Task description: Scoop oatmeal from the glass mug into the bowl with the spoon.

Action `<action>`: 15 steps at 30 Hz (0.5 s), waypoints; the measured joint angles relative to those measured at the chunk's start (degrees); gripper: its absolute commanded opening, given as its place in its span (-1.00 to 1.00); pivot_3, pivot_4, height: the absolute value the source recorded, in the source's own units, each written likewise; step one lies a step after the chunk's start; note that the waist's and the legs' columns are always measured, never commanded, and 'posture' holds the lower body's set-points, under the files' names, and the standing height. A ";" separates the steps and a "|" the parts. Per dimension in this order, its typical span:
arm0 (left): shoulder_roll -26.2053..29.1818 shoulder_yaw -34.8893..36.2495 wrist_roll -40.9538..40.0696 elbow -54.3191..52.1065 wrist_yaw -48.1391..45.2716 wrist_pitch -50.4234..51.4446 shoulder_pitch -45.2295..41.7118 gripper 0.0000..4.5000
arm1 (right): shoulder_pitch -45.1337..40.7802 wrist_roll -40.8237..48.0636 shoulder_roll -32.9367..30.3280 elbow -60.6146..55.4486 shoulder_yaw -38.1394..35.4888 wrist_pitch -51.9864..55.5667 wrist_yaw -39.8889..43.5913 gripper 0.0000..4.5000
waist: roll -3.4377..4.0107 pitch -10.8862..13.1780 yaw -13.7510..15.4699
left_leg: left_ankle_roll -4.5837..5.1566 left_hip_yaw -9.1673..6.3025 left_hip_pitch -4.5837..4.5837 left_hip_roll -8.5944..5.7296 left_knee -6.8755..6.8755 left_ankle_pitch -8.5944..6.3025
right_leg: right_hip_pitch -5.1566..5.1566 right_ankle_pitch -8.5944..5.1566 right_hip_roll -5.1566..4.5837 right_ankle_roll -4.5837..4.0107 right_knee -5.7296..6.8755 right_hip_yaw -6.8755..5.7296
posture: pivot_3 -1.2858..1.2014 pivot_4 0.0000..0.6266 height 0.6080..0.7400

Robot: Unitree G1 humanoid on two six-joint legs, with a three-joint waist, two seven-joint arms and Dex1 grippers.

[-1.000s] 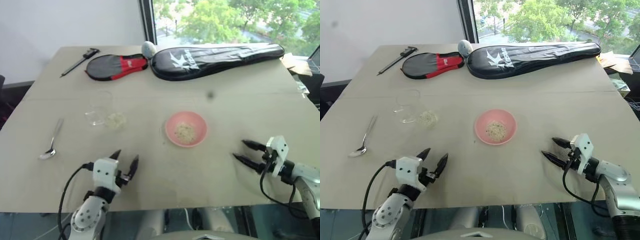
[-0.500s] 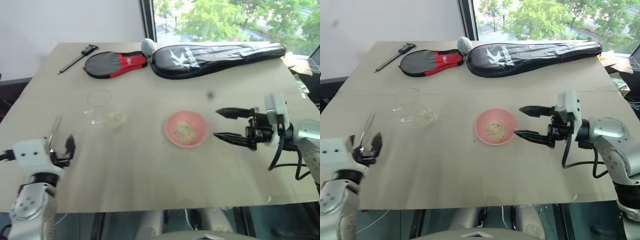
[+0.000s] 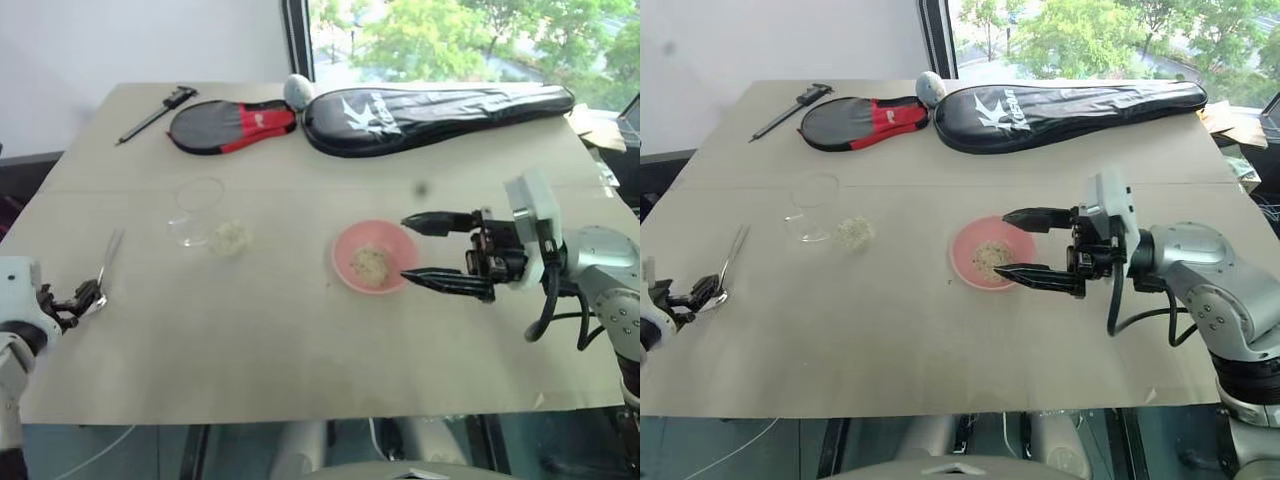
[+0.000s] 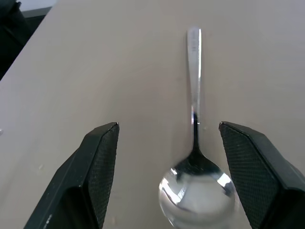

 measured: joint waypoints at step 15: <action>6.33 -9.70 3.57 33.00 -22.66 -15.74 -14.38 -0.62 | -0.63 0.26 0.31 -0.08 -0.01 0.50 -1.67 0.57 | 0.50 -0.20 -0.03 | 0.03 -0.01 -0.12 -0.04 -0.02 -0.01 | -0.21 0.00 -0.11 0.00 0.14 -0.03 | 0.03 -0.52 1.00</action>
